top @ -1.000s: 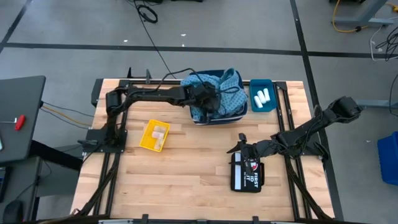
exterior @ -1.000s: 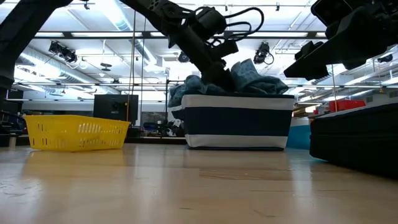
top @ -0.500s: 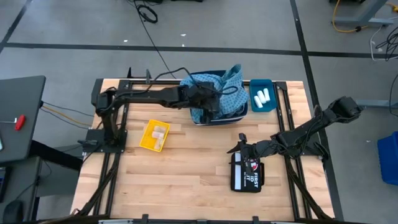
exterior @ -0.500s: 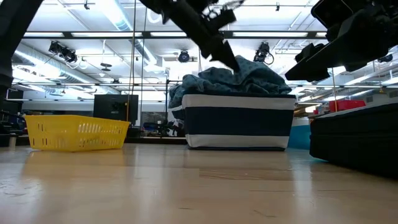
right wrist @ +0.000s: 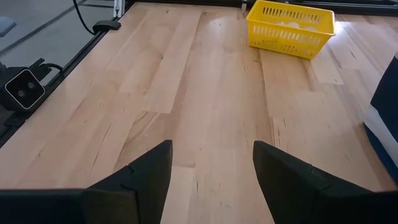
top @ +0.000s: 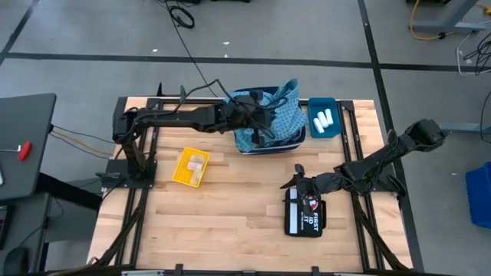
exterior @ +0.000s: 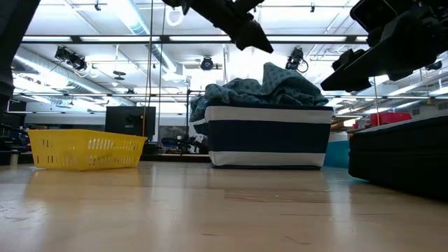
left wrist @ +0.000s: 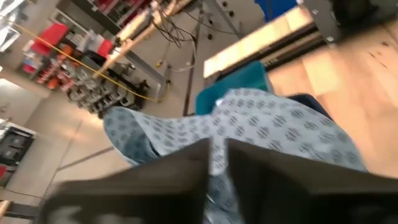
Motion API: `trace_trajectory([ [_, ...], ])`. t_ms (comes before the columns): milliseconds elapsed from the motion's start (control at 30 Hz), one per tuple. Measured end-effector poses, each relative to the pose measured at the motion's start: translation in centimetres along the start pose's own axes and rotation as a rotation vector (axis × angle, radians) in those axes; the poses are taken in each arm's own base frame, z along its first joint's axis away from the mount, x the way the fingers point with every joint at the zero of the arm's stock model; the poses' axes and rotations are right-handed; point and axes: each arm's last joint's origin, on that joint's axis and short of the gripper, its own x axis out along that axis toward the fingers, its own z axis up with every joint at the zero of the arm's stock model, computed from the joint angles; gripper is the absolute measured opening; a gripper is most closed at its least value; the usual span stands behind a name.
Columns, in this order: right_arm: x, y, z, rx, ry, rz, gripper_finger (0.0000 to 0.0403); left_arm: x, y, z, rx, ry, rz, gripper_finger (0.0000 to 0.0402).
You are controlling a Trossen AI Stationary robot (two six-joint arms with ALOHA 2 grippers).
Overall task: Pick & place medical supplies in basket/bin
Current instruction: Put the blue patient gown into the blue laundry organizer
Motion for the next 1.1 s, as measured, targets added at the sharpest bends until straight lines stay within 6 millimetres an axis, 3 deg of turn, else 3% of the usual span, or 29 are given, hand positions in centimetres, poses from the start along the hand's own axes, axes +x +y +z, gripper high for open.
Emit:
trace_trajectory([
  [33,0.0,0.0,0.0,0.000,0.000,0.000,0.0233,0.2,0.2,-0.1,-0.003,-0.006,0.012,0.0032],
  [100,0.0,0.0,0.0,0.000,0.000,0.000,0.0233,0.5,1.0,-0.6,-0.015,-0.008,0.038,0.0011],
  [300,0.0,0.0,0.0,0.000,-0.001,0.000,0.0233,3.4,1.9,-3.6,-0.107,0.012,0.024,0.0004],
  [533,0.0,0.0,0.1,0.004,-0.006,0.001,0.0233,8.6,-0.8,-9.4,-0.280,0.102,-0.199,0.0002],
  [733,0.0,0.0,0.1,0.004,-0.006,0.001,0.0233,10.8,-3.4,-13.4,-0.389,0.219,-0.388,0.0002],
  [900,0.0,0.0,0.1,0.001,-0.006,0.000,0.0233,11.0,-4.1,-13.7,-0.403,0.220,-0.434,0.0001],
  [1100,0.0,0.0,0.1,0.010,-0.007,0.000,0.0233,9.8,-3.2,-11.0,-0.371,0.118,-0.402,0.0001],
])
